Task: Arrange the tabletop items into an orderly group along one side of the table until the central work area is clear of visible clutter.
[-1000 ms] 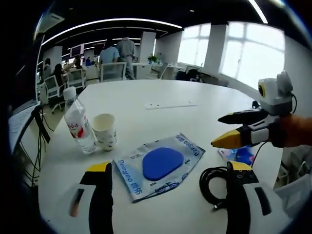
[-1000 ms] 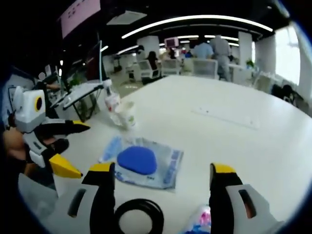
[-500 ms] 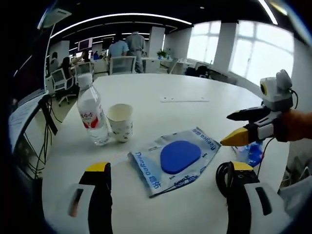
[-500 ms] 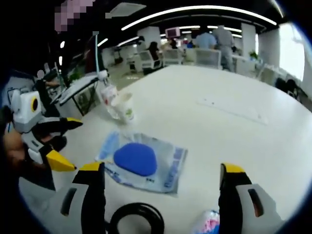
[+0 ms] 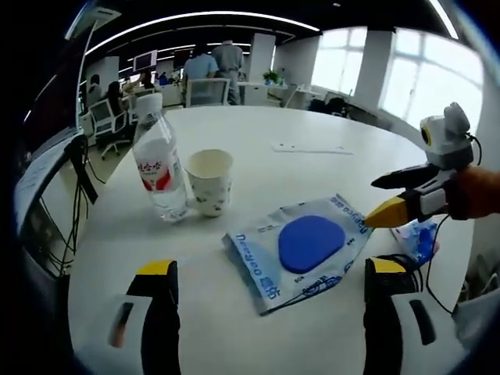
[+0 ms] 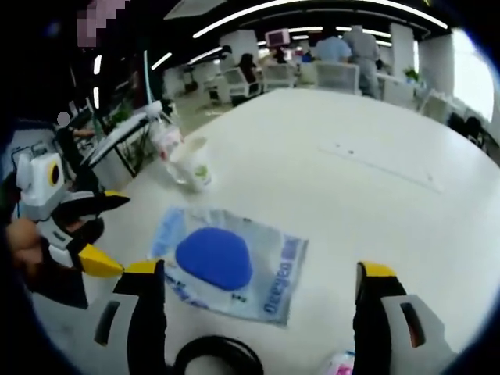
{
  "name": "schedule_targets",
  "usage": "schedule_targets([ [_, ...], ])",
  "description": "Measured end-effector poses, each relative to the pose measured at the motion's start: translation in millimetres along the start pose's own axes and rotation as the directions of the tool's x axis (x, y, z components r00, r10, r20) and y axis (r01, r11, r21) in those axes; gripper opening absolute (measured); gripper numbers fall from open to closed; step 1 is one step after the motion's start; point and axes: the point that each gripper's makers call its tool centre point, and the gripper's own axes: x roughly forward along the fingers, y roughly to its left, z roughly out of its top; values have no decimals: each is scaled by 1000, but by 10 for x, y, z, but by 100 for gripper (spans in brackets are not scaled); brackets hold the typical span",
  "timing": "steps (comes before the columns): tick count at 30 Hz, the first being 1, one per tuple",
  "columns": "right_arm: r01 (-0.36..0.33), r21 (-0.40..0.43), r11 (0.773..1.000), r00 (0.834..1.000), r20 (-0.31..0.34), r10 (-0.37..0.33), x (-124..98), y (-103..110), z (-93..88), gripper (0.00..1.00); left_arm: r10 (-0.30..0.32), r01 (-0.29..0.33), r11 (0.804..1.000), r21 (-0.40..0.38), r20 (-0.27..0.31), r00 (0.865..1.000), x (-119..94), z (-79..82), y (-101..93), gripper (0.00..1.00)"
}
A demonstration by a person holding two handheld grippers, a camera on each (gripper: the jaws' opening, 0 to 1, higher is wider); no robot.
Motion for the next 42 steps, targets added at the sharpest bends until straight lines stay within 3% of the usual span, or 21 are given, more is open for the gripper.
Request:
schedule_targets([
  [12, 5, 21, 1000, 999, -32, -4, 168, -64, -47, 94, 19, -20, 999, -27, -17, 1000, 197, -52, 93, 100],
  [23, -9, 60, 998, 997, -73, 13, 266, -51, -176, 82, -30, 27, 998, -53, -64, 997, 407, -207, -43, 95],
  [30, -26, 91, 996, 995, -89, 34, 284, -16, -216, 69, -56, 48, 995, -91, -89, 994, 490, -304, -121, 91],
  [37, -23, 117, 993, 994, -106, 35, 296, -23, -255, 54, -59, 50, 991, -125, -75, 995, 524, -326, -119, 88],
  [42, -29, 152, 988, 991, -125, 48, 316, 12, -325, 46, -84, 72, 982, -172, -64, 994, 535, -291, -144, 75],
])
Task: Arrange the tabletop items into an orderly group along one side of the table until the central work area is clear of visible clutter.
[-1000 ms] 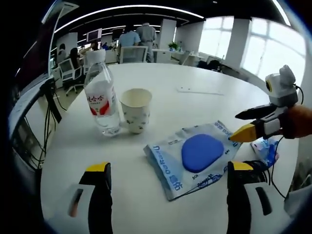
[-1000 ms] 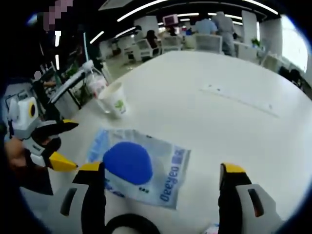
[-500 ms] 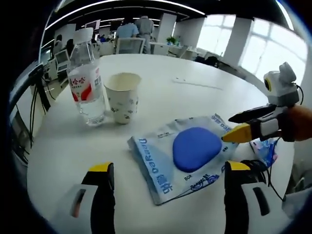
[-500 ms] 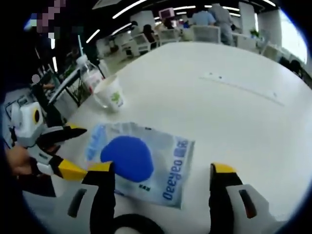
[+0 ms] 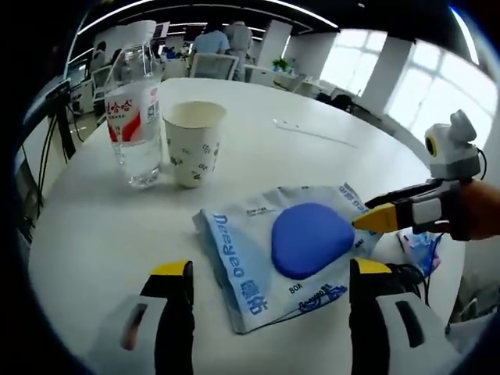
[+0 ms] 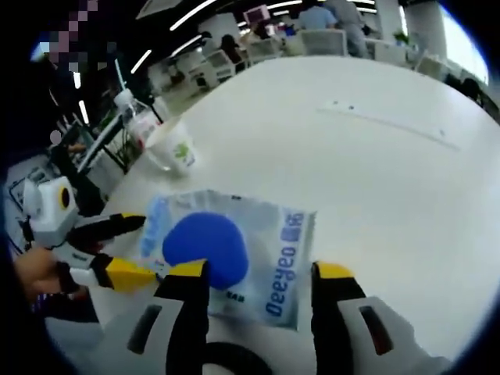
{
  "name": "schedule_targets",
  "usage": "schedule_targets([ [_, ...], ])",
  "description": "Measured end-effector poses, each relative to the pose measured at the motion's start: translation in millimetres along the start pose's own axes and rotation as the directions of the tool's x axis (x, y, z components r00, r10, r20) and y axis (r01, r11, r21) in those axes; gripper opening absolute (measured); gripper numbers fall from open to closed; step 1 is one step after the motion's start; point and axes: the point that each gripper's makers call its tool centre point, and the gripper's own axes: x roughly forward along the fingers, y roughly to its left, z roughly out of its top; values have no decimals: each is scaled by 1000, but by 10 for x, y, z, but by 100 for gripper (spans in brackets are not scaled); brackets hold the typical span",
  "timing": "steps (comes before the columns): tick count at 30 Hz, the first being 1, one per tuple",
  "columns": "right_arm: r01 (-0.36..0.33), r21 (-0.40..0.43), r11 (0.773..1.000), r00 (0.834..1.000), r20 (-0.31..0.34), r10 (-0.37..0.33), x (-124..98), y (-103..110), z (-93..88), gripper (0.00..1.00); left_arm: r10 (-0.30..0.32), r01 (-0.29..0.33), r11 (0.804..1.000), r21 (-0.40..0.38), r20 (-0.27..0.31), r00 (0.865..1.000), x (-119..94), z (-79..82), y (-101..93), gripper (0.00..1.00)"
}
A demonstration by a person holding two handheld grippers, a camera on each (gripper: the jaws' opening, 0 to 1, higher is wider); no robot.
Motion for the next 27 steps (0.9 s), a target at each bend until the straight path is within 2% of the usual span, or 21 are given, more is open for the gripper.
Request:
schedule_targets([
  [4, 16, 0, 1000, 1000, -8, -16, -6, -17, -42, 41, 5, -5, 1000, 7, 5, 1000, 17, -4, -7, 74],
  [6, 24, -2, 1000, 1000, -18, -24, -14, -38, -74, 31, 8, -8, 1000, 7, 10, 1000, 20, -1, -8, 73],
  [9, 41, -2, 999, 999, -14, -41, -29, -67, -103, 24, 26, -26, 1000, 14, 13, 1000, 15, -1, 15, 70],
  [15, 48, 12, 999, 999, -16, -48, -37, -83, -149, 16, 48, -47, 999, -3, 24, 999, -7, -10, 74, 60],
  [20, 63, 14, 998, 998, -17, -63, -53, -90, -160, 15, 56, -56, 998, 3, 21, 998, -19, -24, 97, 55],
  [27, 77, -16, 997, 997, -14, -77, -83, -102, -168, 8, 94, -94, 994, 59, 14, 996, -51, -57, 201, 36],
])
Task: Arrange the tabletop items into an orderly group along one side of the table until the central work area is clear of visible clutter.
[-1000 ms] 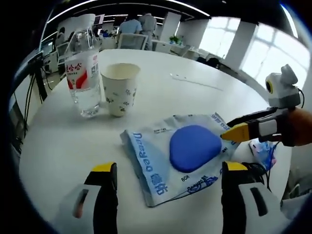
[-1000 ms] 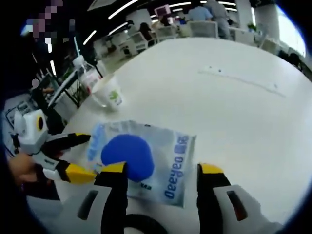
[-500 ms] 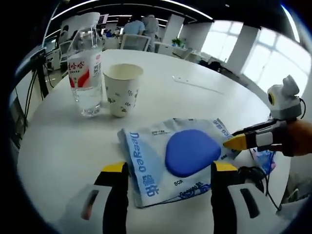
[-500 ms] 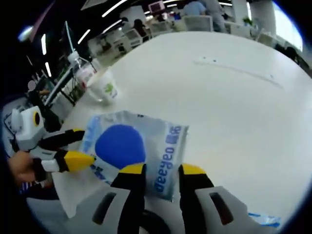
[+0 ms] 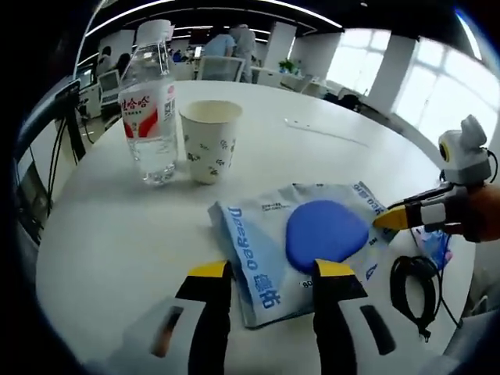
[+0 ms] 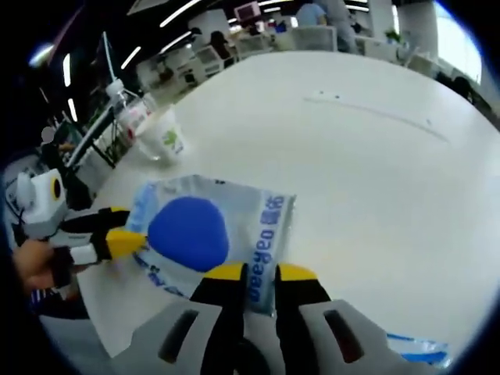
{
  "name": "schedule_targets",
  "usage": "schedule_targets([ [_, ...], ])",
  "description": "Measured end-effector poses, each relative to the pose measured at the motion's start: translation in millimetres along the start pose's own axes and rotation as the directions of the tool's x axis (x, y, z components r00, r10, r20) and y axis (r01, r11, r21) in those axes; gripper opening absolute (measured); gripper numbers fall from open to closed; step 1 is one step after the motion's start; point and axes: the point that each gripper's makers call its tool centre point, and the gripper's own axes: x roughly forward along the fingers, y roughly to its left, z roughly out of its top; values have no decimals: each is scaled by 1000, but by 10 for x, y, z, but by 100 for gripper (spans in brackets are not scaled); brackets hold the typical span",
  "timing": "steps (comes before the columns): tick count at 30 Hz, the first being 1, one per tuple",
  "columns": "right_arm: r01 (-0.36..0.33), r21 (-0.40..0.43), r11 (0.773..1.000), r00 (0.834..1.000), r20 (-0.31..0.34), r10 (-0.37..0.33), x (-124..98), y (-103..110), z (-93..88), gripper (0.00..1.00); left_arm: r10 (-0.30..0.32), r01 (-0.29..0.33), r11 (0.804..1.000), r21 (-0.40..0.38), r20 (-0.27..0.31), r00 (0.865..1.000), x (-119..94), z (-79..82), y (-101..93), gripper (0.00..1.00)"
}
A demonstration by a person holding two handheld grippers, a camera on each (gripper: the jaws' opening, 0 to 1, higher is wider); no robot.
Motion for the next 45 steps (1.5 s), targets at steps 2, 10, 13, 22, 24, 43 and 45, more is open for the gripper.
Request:
schedule_targets([
  [2, 1, -7, 1000, 1000, -3, -1, -13, 4, -15, 7, 40, -40, 999, -20, 13, 999, 4, 13, 65, 29],
  [10, -6, -4, 1000, 1000, 5, 6, -45, 16, -41, 3, 82, -83, 996, 26, 40, 996, 16, 7, 113, 18],
  [13, -9, -3, 1000, 1000, 7, 9, -56, 19, -45, 2, 91, -92, 996, 18, 37, 995, 10, -4, 129, 12],
  [22, -8, -14, 1000, 999, 42, 9, -107, 83, -12, 0, 87, -87, 996, -30, 27, 996, -38, -33, 137, 6],
  [24, -7, -14, 1000, 999, 48, 8, -113, 101, -6, 0, 80, -80, 996, -32, 21, 997, -58, -41, 146, 6],
  [43, -5, 48, 999, 990, 140, -2, -406, -52, 141, 0, 0, 2, 1000, -27, 57, 998, -77, 315, -123, 2],
  [45, 5, 55, 998, 989, 147, -13, -442, -105, 138, 0, -15, 16, 1000, -20, 54, 998, -55, 358, -180, 2],
])
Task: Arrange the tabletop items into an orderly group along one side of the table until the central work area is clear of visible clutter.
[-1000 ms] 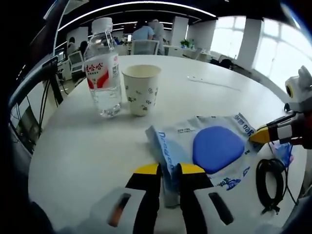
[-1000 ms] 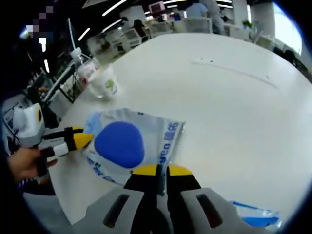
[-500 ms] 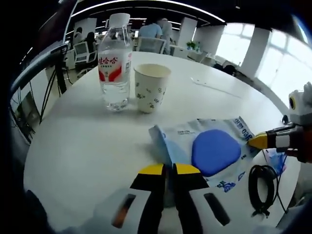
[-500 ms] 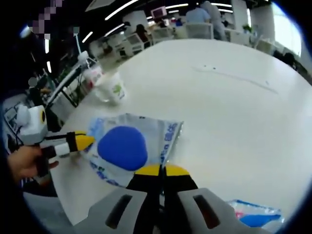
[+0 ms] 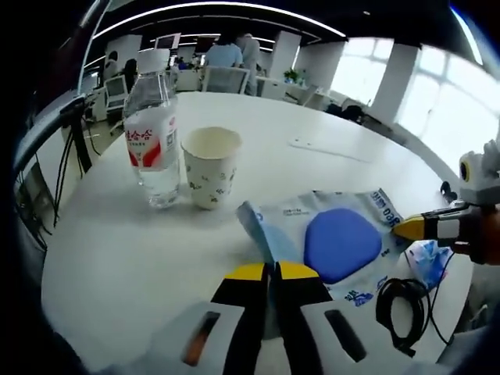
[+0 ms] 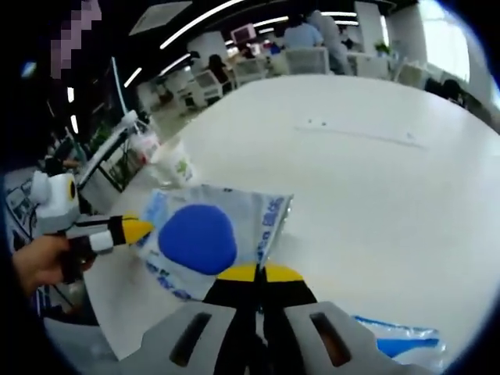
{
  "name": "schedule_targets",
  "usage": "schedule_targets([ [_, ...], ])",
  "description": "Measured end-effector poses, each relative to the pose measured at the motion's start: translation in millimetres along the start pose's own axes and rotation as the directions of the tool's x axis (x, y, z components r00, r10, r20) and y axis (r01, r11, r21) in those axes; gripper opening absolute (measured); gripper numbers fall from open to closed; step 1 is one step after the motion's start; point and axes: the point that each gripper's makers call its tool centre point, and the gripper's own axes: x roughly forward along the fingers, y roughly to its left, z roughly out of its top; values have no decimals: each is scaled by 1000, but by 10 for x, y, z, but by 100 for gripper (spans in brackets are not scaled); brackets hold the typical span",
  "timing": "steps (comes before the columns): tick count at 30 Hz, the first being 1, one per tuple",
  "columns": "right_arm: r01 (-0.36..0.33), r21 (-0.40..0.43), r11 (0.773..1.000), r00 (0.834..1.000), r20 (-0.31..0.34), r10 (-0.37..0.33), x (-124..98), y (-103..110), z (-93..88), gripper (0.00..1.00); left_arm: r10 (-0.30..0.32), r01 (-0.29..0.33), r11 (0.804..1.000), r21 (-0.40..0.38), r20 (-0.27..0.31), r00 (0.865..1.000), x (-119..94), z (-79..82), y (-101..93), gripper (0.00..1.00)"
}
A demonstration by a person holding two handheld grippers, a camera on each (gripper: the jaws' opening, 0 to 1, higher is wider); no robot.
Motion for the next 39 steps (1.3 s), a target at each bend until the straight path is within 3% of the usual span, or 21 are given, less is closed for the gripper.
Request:
schedule_targets([
  [7, 17, 69, 997, 999, 34, -19, -73, -152, 85, 0, -32, 33, 999, 25, -13, 999, 117, 115, -138, 1],
  [25, 37, 77, 996, 997, 69, -42, 35, -366, 469, 0, -66, 67, 996, 61, -23, 998, 415, 567, -202, 0],
  [34, 44, 111, 993, 997, 65, -51, 115, -520, 552, 0, -66, 72, 992, 103, -59, 996, 615, 632, -255, 0],
  [37, 45, 122, 991, 997, 62, -53, 134, -547, 545, 0, -61, 74, 984, 163, -83, 995, 668, 602, -267, 0],
  [39, 48, 134, 990, 997, 58, -57, 156, -574, 530, 0, -60, 71, 986, 150, -83, 995, 705, 611, -272, 0],
])
